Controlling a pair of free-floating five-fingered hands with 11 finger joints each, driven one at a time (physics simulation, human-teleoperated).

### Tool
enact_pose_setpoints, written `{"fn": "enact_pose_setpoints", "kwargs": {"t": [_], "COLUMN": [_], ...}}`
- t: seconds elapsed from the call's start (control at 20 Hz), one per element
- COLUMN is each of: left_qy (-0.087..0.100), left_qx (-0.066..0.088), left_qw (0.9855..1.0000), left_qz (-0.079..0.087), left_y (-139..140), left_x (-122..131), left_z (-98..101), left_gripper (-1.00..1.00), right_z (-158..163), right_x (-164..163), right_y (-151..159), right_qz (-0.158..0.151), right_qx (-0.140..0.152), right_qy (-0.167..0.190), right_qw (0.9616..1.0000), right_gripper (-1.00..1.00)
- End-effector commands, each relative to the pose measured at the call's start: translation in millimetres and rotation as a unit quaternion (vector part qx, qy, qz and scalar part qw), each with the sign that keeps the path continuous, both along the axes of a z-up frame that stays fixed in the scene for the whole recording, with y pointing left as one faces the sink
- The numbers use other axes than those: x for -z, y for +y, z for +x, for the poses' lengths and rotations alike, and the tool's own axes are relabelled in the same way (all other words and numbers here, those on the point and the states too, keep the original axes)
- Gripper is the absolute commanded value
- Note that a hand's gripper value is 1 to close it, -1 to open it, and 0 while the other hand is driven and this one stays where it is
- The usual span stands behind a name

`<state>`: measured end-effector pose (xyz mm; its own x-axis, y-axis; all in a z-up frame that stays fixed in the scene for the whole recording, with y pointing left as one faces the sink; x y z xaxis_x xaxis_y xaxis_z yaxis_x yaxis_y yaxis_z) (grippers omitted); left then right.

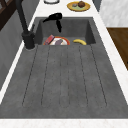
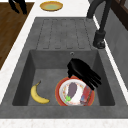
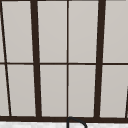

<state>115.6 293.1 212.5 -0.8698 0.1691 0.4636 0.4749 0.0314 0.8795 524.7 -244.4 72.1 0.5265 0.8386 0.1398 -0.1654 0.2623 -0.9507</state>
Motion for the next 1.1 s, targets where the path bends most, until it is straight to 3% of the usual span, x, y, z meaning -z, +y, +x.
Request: {"fn": "enact_pose_setpoints", "kwargs": {"t": [0.0, 0.1, 0.35, 0.55, 0.65, 0.8, 0.9, 1.05], "left_qy": [0.000, 0.000, 0.000, 0.000, 0.000, 0.000, 0.000, 0.000], "left_qx": [0.000, 0.000, 0.000, 0.000, 0.000, 0.000, 0.000, 0.000], "left_qw": [1.0000, 1.0000, 1.0000, 1.0000, 1.0000, 1.0000, 1.0000, 1.0000], "left_qz": [0.000, 0.000, 0.000, 0.000, 0.000, 0.000, 0.000, 0.000], "left_y": [0.0, 0.0, 0.0, 0.0, 0.0, 0.0, 0.0, 0.0], "left_x": [0.0, 0.0, 0.0, 0.0, 0.0, 0.0, 0.0, 0.0], "left_z": [0.0, 0.0, 0.0, 0.0, 0.0, 0.0, 0.0, 0.0], "left_gripper": [0.00, 0.00, 0.00, 0.00, 0.00, 0.00, 0.00, 0.00], "right_z": [23.3, 39.6, 73.3, 43.4, 40.1, 43.8, 29.9, 27.0], "right_x": [23.8, 35.1, 68.9, 95.0, 107.7, 111.3, 100.7, 95.8], "right_y": [3.0, 1.8, 3.4, 12.2, 18.9, 25.3, 22.5, 23.9], "right_qz": [-0.029, -0.035, -0.038, -0.017, -0.016, -0.022, -0.019, -0.015], "right_qx": [0.014, 0.001, 0.002, 0.048, 0.053, 0.065, 0.094, 0.098], "right_qy": [0.000, 0.000, -0.005, -0.069, -0.102, -0.106, -0.113, -0.083], "right_qw": [0.9995, 0.9994, 0.9992, 0.9963, 0.9932, 0.9921, 0.9890, 0.9916], "right_gripper": [-1.00, -1.00, -1.00, -1.00, -1.00, -1.00, -1.00, -1.00]}}
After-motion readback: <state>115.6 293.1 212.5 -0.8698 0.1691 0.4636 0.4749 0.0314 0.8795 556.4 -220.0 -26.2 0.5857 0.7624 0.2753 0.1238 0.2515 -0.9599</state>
